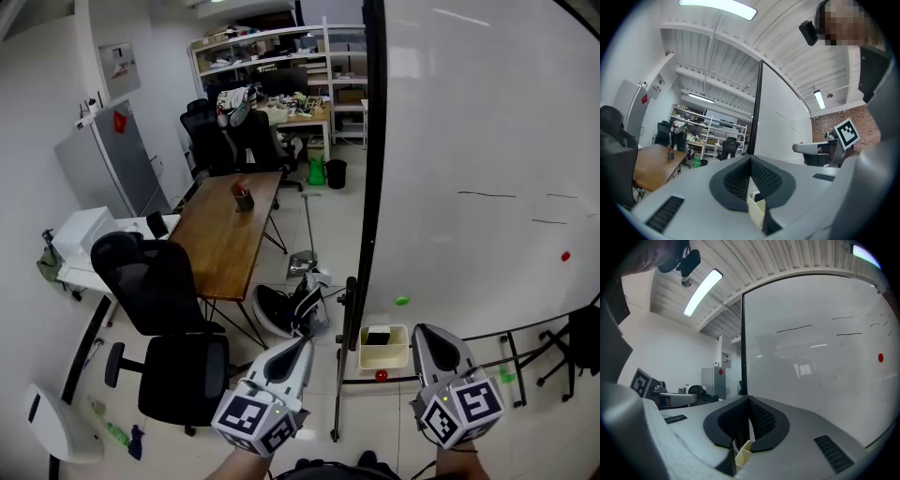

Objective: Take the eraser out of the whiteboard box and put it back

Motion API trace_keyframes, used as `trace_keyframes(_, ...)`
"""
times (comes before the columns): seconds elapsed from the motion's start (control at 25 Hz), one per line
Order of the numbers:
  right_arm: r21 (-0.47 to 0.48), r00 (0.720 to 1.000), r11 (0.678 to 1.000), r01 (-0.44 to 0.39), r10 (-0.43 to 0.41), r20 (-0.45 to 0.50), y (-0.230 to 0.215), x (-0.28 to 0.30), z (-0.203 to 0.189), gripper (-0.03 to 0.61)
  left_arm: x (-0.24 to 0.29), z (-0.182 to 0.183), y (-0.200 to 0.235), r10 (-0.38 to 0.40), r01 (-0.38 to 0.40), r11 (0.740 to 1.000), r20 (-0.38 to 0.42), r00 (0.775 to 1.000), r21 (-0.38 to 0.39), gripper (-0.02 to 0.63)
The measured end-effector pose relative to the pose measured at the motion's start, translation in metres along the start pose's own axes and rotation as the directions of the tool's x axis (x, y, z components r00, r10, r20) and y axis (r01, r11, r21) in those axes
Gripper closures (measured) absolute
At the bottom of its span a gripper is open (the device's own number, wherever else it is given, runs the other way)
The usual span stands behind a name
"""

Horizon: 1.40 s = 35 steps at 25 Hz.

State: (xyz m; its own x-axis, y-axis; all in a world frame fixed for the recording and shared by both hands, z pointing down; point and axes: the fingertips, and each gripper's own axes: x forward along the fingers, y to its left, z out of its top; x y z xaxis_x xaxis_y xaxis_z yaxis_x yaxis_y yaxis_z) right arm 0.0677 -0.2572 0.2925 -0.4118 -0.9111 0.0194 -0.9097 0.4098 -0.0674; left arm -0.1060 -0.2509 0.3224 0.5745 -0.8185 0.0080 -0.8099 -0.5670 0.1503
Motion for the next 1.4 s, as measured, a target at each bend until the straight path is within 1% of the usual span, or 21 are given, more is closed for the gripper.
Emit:
trace_keyframes(0.12, 0.012, 0.999, 0.999, -0.043, 0.043, -0.005, -0.021, 0.003, -0.008, 0.565, 0.019, -0.008, -0.010, 0.041, -0.041, 0.999, -0.007, 0.999, 0.011, 0.586)
trace_keyframes(0.2, 0.003, 0.999, 0.999, -0.054, 0.054, 0.003, -0.033, 0.005, -0.010, 0.565, 0.029, -0.008, -0.016, 0.057, -0.057, 0.998, -0.001, 0.998, 0.017, 0.586)
trace_keyframes(0.32, -0.029, 0.999, 0.999, -0.034, 0.034, 0.008, -0.047, 0.020, -0.011, 0.565, 0.049, -0.010, -0.012, 0.046, -0.046, 0.999, -0.009, 0.999, 0.013, 0.586)
trace_keyframes(0.4, -0.008, 0.999, 0.999, -0.032, 0.032, -0.002, -0.051, 0.036, -0.013, 0.565, 0.062, -0.012, -0.003, 0.031, -0.031, 1.000, -0.017, 0.999, 0.002, 0.586)
trace_keyframes(0.52, 0.021, 1.000, 1.000, -0.003, 0.003, -0.014, -0.043, 0.052, -0.018, 0.565, 0.067, -0.008, 0.011, -0.007, 0.007, 1.000, -0.032, 0.999, 0.007, 0.586)
trace_keyframes(0.6, 0.026, 1.000, 0.999, 0.021, -0.021, -0.016, -0.033, 0.063, -0.020, 0.563, 0.068, -0.005, 0.025, -0.032, 0.032, 0.999, -0.026, 0.999, 0.014, 0.586)
trace_keyframes(0.72, 0.010, 0.999, 0.999, 0.041, -0.040, -0.013, -0.018, 0.081, -0.020, 0.563, 0.068, -0.002, 0.052, -0.037, 0.037, 0.999, -0.012, 0.999, 0.010, 0.586)
trace_keyframes(0.8, -0.002, 0.998, 0.999, 0.054, -0.054, -0.020, -0.011, 0.090, -0.023, 0.515, 0.069, -0.001, 0.066, -0.037, 0.037, 0.999, -0.007, 0.999, 0.005, 0.586)
trace_keyframes(0.84, -0.007, 0.997, 0.998, 0.065, -0.065, -0.029, -0.011, 0.093, -0.026, 0.514, 0.070, -0.002, 0.070, -0.038, 0.038, 0.999, -0.008, 0.999, 0.005, 0.586)
trace_keyframes(0.92, -0.012, 0.994, 0.996, 0.090, -0.090, -0.058, -0.013, 0.098, -0.038, 0.512, 0.073, -0.010, 0.077, -0.035, 0.035, 0.999, -0.023, 0.999, 0.007, 0.586)
trace_keyframes(1.0, -0.015, 0.989, 0.993, 0.114, -0.115, -0.097, -0.017, 0.101, -0.056, 0.469, 0.076, -0.022, 0.084, -0.027, 0.027, 1.000, -0.045, 0.999, 0.003, 0.586)
trace_keyframes(1.08, -0.015, 0.980, 0.990, 0.138, -0.139, -0.142, -0.023, 0.105, -0.078, 0.465, 0.081, -0.038, 0.092, -0.013, 0.014, 1.000, -0.071, 0.997, 0.008, 0.586)
trace_keyframes(1.16, -0.012, 0.970, 0.988, 0.152, -0.152, -0.188, -0.029, 0.111, -0.100, 0.415, 0.087, -0.057, 0.099, 0.000, 0.001, 1.000, -0.101, 0.995, 0.007, 0.586)
trace_keyframes(1.24, -0.010, 0.959, 0.987, 0.163, -0.161, -0.233, -0.034, 0.116, -0.121, 0.409, 0.091, -0.075, 0.103, 0.007, -0.008, 1.000, -0.128, 0.992, -0.012, 0.586)
trace_keyframes(1.32, -0.008, 0.946, 0.986, 0.167, -0.162, -0.280, -0.038, 0.121, -0.141, 0.373, 0.094, -0.092, 0.108, 0.014, -0.019, 0.999, -0.154, 0.988, -0.029, 0.586)
trace_keyframes(1.4, -0.006, 0.932, 0.985, 0.172, -0.165, -0.324, -0.041, 0.125, -0.161, 0.368, 0.096, -0.107, 0.109, 0.015, -0.022, 0.999, -0.176, 0.984, -0.038, 0.586)
